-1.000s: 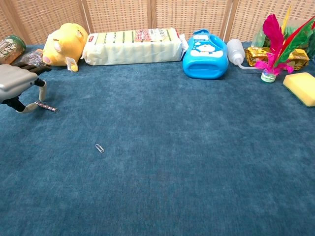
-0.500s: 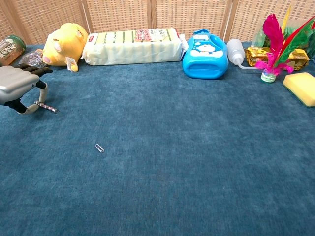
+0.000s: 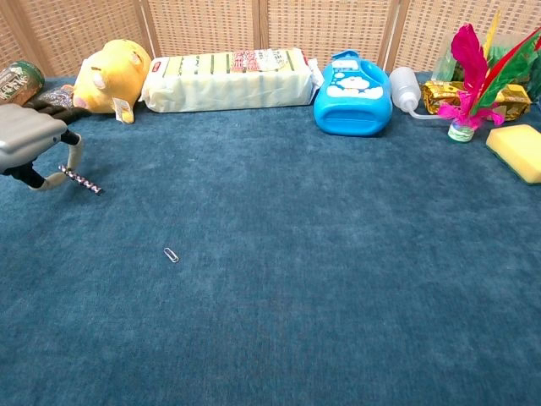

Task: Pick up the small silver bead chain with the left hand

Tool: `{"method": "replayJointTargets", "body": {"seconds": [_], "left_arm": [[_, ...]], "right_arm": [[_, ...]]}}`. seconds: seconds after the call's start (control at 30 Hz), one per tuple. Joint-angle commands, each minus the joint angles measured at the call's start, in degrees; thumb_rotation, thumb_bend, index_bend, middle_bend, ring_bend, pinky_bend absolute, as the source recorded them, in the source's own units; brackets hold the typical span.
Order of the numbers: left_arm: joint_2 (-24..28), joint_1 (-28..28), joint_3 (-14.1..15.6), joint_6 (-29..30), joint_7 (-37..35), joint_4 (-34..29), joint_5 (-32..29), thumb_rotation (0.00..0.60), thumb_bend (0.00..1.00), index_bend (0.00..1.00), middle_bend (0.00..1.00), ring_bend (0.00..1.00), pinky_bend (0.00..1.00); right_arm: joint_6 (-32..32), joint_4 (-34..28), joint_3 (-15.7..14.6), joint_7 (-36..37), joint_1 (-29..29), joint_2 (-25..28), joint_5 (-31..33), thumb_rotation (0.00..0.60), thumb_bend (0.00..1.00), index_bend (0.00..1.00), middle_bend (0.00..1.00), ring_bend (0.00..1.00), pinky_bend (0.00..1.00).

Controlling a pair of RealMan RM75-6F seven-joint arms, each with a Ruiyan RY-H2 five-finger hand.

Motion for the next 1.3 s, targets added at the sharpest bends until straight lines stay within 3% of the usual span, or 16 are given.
{"method": "replayJointTargets", "body": {"seconds": [0.03,0.4,0.57,0.87,1.3], "left_arm": [[1.68,0.05,0.36,1.71,0.42,-2.44,1.72,0.600,0.76,0.50,0.00,0.00,0.00],[9.14,0.37,1.02,7.18,5.49,-16.07,6.56,0.600,0.76,0.52,0.00,0.00,0.00],[13.85,-0.11,1.16,8.66,11.75,-26.29,8.54,0.600,0.76,0.52,0.00,0.00,0.00],[17.33,-1.04,2.11,8.92,20.54,-37.80,11.20,0.600,0.76,0.52,0.00,0.00,0.00],[17.73,-2.49,4.66,5.02,30.94,-45.68,10.05,0.600,0.76,0.52,0.00,0.00,0.00]], "right_arm": [[-0.04,-0.02,-0.05,0.00,0.01,0.00,-0.06,0.590,0.00,0.00,0.00,0.00,0.00],[0.19,-0.33,-0.17,0.34,-0.11,0.15,-0.46,0.592,0.00,0.00,0.00,0.00,0.00],[0.21,-0.48,-0.21,0.79,-0.16,0.35,-0.65,0.591,0.00,0.00,0.00,0.00,0.00],[0.52,-0.71,-0.22,1.29,-0.33,0.69,-0.95,0.591,0.00,0.00,0.00,0.00,0.00],[0.70,-0.80,-0.34,1.06,-0.36,0.68,-1.33,0.594,0.00,0.00,0.00,0.00,0.00]]}}
